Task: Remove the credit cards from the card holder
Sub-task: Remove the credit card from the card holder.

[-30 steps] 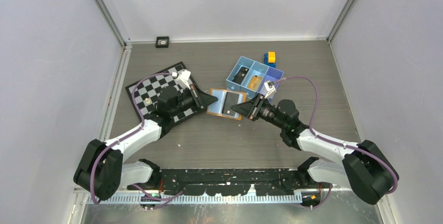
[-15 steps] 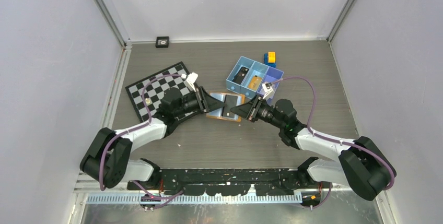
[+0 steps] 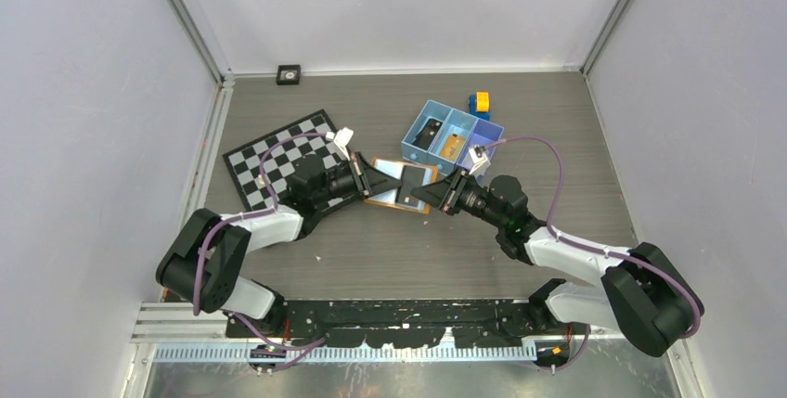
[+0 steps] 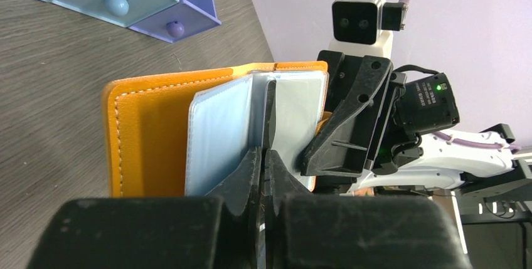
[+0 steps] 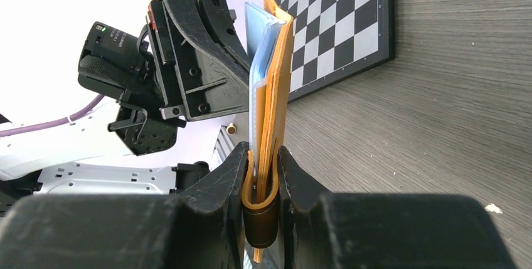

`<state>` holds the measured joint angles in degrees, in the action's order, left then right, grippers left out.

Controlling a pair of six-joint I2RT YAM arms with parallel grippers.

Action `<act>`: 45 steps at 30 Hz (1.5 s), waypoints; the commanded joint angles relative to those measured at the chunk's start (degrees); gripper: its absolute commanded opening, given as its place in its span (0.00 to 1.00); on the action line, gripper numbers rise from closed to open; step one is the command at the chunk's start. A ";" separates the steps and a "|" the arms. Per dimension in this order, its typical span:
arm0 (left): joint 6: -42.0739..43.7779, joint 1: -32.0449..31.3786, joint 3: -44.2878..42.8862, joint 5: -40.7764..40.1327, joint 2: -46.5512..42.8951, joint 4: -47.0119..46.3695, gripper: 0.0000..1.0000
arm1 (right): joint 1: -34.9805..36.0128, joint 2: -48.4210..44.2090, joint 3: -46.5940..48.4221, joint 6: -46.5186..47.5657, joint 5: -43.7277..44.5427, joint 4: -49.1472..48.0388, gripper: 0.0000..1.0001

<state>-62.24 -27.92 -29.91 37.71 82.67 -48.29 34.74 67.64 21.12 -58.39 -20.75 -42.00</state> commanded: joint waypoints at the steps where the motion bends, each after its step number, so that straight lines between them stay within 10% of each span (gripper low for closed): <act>1: -1.81 1.11 -0.28 0.26 -1.60 -3.67 0.00 | 0.72 -2.73 2.71 -0.17 -0.70 -2.62 0.01; 19: 8.45 3.22 -8.53 -17.60 -21.89 41.75 0.00 | -1.53 -3.75 17.51 -3.67 1.77 20.11 0.01; 45: 2.45 2.36 -30.59 -10.27 12.03 28.55 0.00 | -15.01 5.94 22.92 -5.62 1.54 20.51 0.01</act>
<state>-58.59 -25.04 -54.89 25.41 90.15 -16.34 22.31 71.13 39.68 -62.74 -17.34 -15.59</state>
